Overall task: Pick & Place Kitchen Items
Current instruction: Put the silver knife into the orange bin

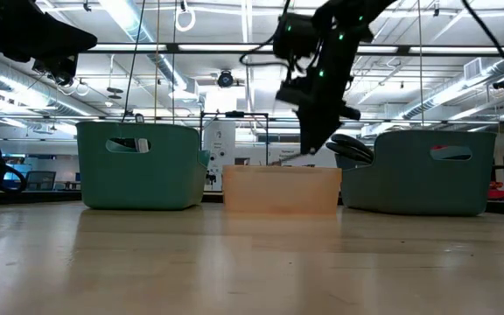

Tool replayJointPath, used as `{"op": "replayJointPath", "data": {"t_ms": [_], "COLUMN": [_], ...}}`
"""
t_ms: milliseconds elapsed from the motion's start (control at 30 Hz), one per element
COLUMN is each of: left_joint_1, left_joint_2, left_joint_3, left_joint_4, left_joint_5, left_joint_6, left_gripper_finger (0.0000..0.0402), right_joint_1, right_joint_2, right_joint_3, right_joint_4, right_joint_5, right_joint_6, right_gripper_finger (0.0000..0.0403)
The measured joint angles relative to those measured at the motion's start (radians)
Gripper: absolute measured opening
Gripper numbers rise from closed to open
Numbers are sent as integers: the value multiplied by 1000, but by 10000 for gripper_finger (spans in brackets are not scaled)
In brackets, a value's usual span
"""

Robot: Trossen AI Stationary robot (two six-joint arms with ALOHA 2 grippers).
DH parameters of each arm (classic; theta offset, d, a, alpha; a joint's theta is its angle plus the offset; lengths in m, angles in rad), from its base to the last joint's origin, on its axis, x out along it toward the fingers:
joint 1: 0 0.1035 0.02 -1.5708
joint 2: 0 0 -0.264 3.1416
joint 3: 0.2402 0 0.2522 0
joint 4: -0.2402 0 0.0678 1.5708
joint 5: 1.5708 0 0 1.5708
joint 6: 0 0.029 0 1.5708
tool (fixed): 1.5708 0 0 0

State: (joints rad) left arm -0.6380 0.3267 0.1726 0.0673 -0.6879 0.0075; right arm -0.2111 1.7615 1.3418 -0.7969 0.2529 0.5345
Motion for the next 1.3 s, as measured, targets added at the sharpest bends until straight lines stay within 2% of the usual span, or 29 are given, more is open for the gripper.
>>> {"op": "replayJointPath", "data": {"t_ms": [600,1300], "left_joint_1": [0,0], "left_joint_2": [0,0], "left_joint_3": [0,0], "left_joint_4": [-1,-13], "left_joint_5": [3,3], "left_joint_6": [7,8], "left_gripper_finger": [18,18], "right_joint_1": [-36,-61], "right_joint_2": [173,183], "right_joint_3": [2,1], "right_joint_4": [71,148], "right_joint_5": [-109,-170], "right_joint_6": [6,-75], "right_gripper_finger": [87,99]}}
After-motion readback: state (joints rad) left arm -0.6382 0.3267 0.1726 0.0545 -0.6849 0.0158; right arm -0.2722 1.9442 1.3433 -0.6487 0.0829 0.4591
